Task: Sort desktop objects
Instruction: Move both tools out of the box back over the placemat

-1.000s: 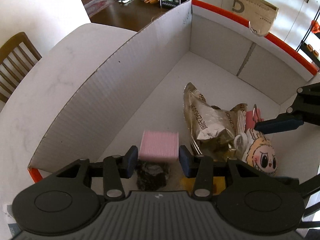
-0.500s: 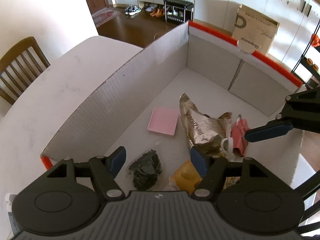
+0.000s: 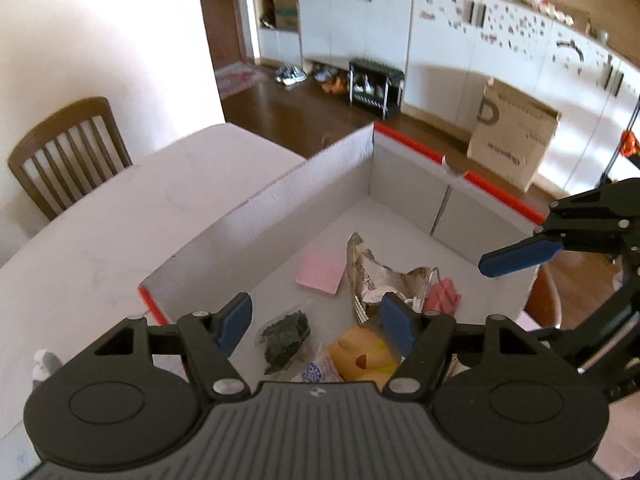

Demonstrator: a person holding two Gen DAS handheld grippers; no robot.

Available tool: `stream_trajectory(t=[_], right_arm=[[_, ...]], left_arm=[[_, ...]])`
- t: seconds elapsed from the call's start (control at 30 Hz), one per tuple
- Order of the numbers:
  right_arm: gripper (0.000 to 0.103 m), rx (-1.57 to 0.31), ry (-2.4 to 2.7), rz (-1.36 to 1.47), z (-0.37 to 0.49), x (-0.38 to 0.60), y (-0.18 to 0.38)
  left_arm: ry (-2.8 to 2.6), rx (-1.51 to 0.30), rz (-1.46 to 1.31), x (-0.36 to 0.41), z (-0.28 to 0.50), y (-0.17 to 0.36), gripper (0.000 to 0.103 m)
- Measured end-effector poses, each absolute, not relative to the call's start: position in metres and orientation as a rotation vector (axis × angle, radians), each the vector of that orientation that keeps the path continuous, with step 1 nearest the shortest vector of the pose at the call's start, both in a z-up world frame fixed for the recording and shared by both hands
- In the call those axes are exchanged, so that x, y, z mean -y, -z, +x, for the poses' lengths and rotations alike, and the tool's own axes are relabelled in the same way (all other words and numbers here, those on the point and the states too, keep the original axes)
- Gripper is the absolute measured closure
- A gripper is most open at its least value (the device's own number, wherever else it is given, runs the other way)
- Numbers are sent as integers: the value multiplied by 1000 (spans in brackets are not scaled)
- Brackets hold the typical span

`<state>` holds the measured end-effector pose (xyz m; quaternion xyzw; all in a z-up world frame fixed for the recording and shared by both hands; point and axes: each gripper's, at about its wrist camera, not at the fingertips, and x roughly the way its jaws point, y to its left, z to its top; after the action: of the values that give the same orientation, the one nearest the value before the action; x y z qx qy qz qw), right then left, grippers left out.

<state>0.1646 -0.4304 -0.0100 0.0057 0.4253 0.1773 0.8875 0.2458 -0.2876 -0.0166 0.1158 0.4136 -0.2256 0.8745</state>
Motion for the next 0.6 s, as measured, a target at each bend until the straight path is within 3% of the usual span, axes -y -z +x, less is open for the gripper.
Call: stream_trajectory(t=[0.6], right_arm=[[35,-800,-408,4,142,418,-23]], left_arm=[[405,-734,124,236,157,-7,33]])
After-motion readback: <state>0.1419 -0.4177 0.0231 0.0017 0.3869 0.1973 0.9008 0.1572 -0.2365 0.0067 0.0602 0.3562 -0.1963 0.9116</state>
